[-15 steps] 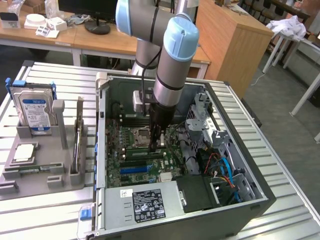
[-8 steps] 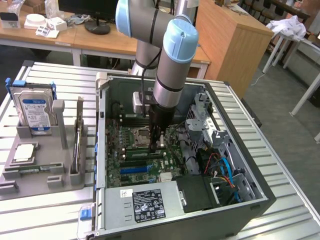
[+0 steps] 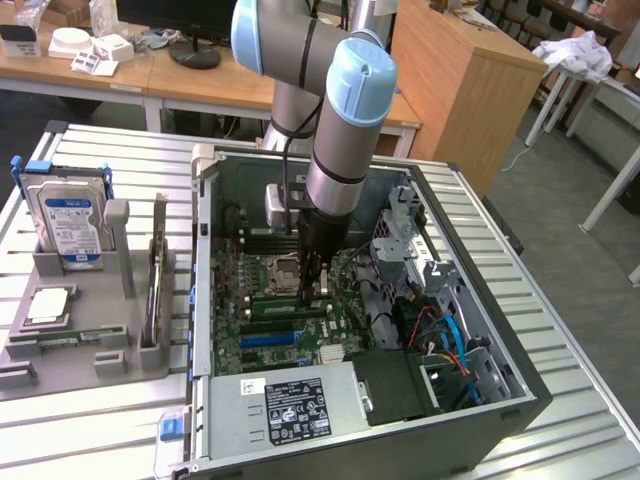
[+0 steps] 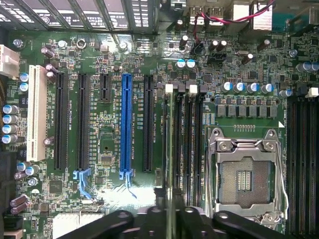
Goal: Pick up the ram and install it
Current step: 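Insert the ram into the slot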
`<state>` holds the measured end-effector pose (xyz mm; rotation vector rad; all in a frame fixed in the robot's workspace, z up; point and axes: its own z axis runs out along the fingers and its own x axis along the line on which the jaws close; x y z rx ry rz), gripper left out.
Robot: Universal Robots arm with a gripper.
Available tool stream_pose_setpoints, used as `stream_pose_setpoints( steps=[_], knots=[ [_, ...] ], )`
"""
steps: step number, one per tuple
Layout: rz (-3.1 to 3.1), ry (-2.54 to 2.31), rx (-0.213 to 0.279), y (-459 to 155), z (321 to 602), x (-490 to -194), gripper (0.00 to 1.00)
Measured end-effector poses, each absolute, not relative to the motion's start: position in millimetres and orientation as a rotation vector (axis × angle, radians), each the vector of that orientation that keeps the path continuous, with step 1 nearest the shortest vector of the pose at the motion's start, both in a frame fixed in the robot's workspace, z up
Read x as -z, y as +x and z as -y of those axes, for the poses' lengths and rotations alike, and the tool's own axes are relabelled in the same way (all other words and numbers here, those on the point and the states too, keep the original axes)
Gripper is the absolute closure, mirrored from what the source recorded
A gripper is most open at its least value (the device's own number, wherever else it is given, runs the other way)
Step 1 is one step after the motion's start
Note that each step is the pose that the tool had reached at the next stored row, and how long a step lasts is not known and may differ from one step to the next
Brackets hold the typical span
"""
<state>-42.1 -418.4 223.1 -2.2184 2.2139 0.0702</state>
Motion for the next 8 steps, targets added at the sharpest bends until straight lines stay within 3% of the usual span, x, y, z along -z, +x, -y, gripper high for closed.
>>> stream_pose_setpoints(
  steps=[1, 2, 8],
  knots=[
    [-2.214, -2.218, -0.07, -42.1, 418.4, -223.1, 0.82],
    [-2.214, -2.218, -0.07, -42.1, 418.4, -223.2, 0.75],
    [-2.214, -2.219, -0.07, -42.1, 418.5, -226.2, 0.75]
  ],
)
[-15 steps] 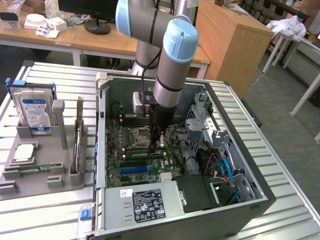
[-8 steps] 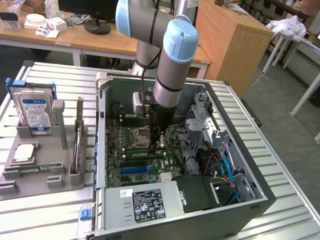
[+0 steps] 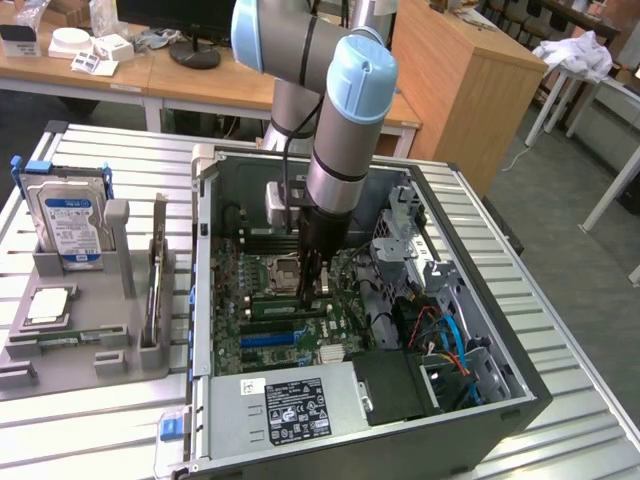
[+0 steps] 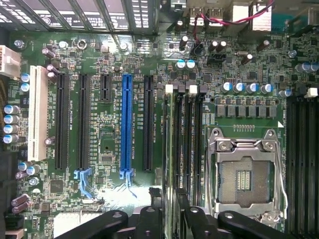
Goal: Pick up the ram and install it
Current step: 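Insert the ram into the slot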
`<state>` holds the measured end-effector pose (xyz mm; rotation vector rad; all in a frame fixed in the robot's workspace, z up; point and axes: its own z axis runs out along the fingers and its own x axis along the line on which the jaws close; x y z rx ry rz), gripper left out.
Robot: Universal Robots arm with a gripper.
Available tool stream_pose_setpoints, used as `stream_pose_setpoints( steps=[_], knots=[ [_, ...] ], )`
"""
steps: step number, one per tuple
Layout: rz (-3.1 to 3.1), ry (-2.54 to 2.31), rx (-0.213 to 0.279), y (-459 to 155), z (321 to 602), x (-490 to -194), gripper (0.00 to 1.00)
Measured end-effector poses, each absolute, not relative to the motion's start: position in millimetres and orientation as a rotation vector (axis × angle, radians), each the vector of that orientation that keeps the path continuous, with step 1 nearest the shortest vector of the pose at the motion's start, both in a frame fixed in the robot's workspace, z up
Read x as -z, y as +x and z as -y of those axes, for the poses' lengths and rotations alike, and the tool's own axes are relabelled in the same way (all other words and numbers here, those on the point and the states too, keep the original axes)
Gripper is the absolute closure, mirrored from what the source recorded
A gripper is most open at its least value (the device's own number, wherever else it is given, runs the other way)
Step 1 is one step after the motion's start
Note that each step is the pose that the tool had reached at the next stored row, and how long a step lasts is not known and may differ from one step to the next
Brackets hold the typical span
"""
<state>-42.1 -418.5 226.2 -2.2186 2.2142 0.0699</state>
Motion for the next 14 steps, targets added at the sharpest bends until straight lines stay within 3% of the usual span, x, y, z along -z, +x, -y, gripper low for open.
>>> stream_pose_setpoints(
  steps=[14],
  knots=[
    [-2.214, -2.219, -0.07, -41, 418, -284, 0.75]
  ],
)
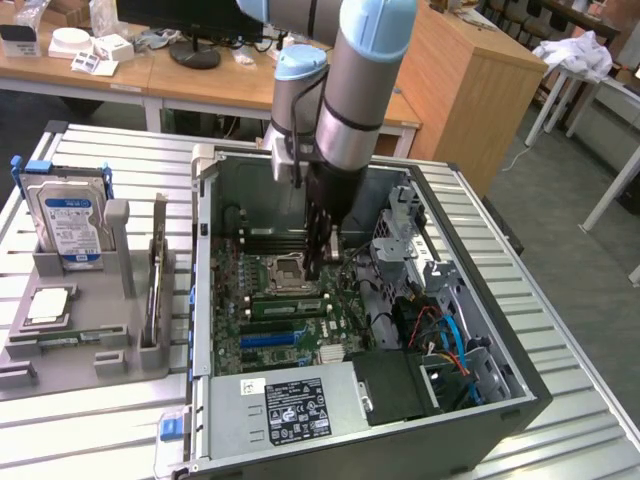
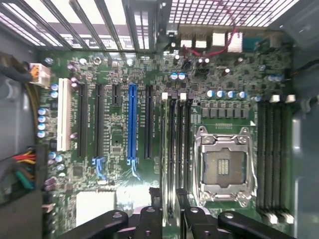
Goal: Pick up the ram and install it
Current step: 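Insert the ram into the slot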
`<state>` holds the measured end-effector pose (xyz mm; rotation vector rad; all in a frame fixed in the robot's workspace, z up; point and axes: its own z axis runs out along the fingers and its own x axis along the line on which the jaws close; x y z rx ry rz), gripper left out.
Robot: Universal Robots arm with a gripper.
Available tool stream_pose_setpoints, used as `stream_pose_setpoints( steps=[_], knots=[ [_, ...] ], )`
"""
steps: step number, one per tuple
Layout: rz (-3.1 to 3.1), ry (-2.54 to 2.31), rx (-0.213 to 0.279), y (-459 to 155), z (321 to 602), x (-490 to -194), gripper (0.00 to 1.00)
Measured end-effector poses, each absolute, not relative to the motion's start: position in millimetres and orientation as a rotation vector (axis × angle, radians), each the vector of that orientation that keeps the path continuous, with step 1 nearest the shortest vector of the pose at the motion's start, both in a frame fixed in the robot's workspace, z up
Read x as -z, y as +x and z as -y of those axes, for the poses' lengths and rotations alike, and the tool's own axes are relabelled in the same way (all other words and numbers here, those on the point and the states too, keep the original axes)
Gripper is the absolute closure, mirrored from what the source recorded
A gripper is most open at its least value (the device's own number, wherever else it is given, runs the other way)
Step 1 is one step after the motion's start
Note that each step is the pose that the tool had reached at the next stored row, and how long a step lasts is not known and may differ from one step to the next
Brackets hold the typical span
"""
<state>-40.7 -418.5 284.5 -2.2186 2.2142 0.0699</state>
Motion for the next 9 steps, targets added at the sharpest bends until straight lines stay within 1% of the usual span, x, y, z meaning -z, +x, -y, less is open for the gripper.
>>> stream_pose_setpoints(
  steps=[9],
  knots=[
    [-2.214, -2.219, -0.07, -40, 418, -319, 0.75]
  ],
)
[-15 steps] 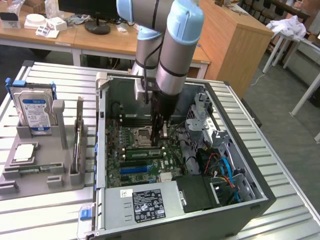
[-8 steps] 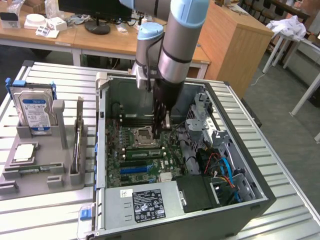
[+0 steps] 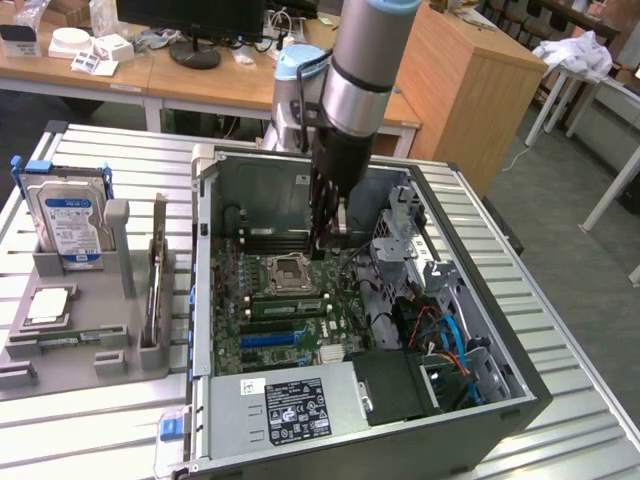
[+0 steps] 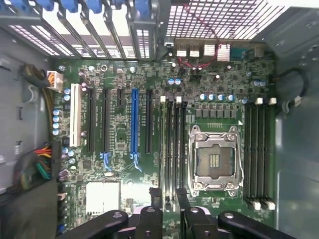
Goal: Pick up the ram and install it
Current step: 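Insert the ram into the slot, then press down the ram until it locks into place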
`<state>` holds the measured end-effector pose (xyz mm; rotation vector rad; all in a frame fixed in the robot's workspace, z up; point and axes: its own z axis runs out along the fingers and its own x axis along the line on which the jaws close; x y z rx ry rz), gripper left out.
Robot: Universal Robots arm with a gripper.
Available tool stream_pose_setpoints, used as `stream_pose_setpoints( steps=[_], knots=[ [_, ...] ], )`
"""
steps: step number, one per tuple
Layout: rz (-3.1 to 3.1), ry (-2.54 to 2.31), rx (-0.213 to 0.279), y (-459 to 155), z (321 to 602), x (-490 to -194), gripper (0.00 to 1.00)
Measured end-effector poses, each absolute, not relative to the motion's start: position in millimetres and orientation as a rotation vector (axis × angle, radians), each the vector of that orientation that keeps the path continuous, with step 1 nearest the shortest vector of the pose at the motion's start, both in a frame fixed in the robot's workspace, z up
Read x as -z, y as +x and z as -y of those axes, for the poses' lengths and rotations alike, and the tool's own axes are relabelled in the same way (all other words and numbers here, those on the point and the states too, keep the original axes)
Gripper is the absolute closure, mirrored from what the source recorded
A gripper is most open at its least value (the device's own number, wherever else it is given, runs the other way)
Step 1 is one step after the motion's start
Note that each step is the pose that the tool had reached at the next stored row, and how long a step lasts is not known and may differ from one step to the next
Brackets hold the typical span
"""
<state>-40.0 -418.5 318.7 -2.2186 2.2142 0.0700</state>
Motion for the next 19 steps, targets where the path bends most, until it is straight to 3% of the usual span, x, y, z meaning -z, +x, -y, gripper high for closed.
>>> stream_pose_setpoints(
  steps=[9, 19],
  knots=[
    [-2.214, -2.219, -0.07, -39, 418, -344, 0.75],
    [-2.214, -2.219, -0.07, -39, 418, -345, 0.75]
  ],
)
